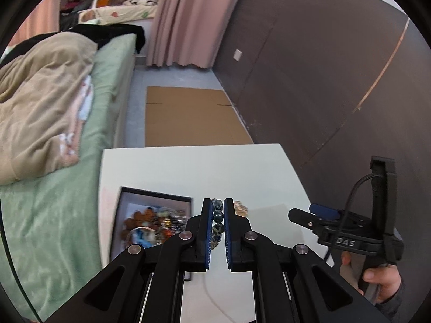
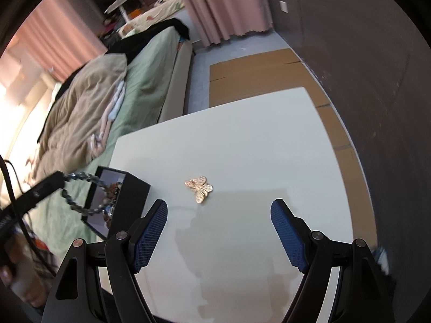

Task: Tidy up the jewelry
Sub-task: 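Carry the grey-blue bracelet into the box with left tool while right grasps the gold butterfly brooch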

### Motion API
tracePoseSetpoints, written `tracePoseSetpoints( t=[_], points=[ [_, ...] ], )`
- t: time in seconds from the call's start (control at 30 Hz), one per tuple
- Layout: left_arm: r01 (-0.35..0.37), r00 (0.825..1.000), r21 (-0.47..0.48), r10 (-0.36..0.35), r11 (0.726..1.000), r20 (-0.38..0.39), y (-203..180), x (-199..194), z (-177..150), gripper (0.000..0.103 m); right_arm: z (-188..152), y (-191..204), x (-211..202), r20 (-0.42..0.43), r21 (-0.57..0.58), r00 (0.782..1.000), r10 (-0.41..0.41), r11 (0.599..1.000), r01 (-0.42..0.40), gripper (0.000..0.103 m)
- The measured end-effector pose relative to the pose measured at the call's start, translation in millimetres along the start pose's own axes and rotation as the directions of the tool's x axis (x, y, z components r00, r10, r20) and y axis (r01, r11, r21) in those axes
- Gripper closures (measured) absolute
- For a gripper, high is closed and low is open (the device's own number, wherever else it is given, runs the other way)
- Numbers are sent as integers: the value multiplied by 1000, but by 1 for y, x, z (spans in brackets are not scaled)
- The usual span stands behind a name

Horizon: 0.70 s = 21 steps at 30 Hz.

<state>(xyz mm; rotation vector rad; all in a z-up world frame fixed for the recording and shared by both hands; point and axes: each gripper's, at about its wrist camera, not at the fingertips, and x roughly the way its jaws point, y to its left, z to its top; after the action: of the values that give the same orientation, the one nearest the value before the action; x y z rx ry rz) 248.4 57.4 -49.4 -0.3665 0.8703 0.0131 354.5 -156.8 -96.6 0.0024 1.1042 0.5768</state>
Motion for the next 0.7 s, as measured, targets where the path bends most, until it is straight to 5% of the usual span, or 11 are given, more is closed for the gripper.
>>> tracePoseSetpoints(
  t=[0.7],
  points=[
    [-62, 998, -95, 62, 994, 1, 61, -17, -7, 95, 6, 54, 89, -116, -283, 970, -213, 943, 173, 42]
  ],
)
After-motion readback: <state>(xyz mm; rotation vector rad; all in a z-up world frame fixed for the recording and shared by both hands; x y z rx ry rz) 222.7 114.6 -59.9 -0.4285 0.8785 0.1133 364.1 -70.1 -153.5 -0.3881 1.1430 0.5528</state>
